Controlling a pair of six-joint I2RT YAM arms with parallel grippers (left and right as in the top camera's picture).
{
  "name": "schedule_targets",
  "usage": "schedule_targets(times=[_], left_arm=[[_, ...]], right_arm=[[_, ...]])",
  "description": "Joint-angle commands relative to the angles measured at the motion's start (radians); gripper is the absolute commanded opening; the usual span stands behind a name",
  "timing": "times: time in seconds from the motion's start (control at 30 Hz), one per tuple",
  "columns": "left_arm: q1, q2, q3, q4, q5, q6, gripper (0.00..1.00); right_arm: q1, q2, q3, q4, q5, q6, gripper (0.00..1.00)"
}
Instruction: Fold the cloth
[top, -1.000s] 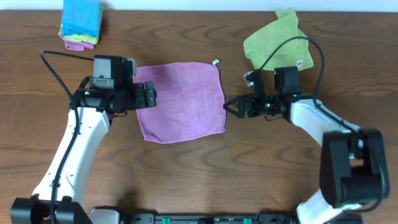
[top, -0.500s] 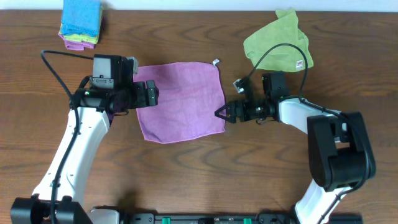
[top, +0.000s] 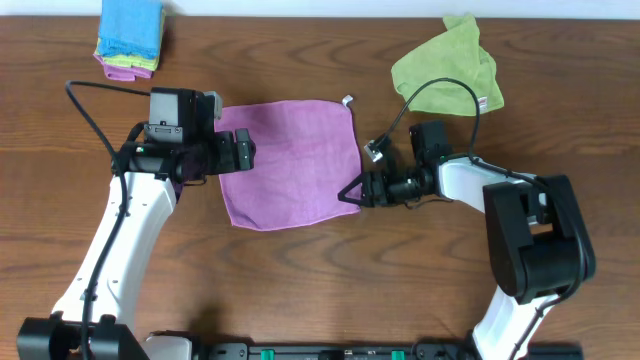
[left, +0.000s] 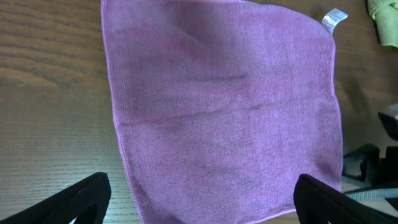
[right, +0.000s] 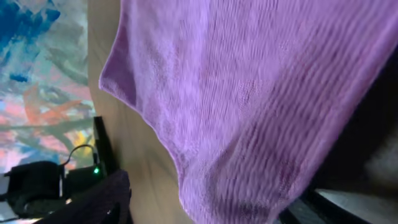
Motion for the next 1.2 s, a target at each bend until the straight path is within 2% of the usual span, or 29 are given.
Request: schedule_targets(times=[0.0, 0.3, 0.5, 0.63, 0.77, 1.17], left_arm=[[0.003, 0.003, 0.008, -0.001, -0.005, 0.005, 0.95], [0.003, 0.004, -0.003, -0.006, -0.074, 0.031, 0.95], [0.003, 0.004, -0.046, -0.031, -0.097, 0.029, 0.95], [0.003, 0.004, -0.066, -0.063, -0.047, 0.029, 0.95], [0.005, 0.004, -0.103, -0.098, -0.025, 0.029, 0.95], [0.018, 0.003, -0.218, -0.119, 0.147, -0.005, 0.96]], right_arm=[[0.008, -0.010, -0.003, -0.014, -0.009, 0.004, 0.68], [-0.001, -0.191, -0.003, -0.009, -0.009, 0.005, 0.66], [-0.001, -0.207, -0.003, -0.052, 0.017, 0.008, 0.63], [-0.001, -0.207, -0.003, -0.091, 0.071, 0.002, 0.63], [-0.007, -0.207, -0.003, -0.167, 0.214, -0.004, 0.65], [-0.101, -0.207, -0.003, -0.203, 0.243, -0.064, 0.67]])
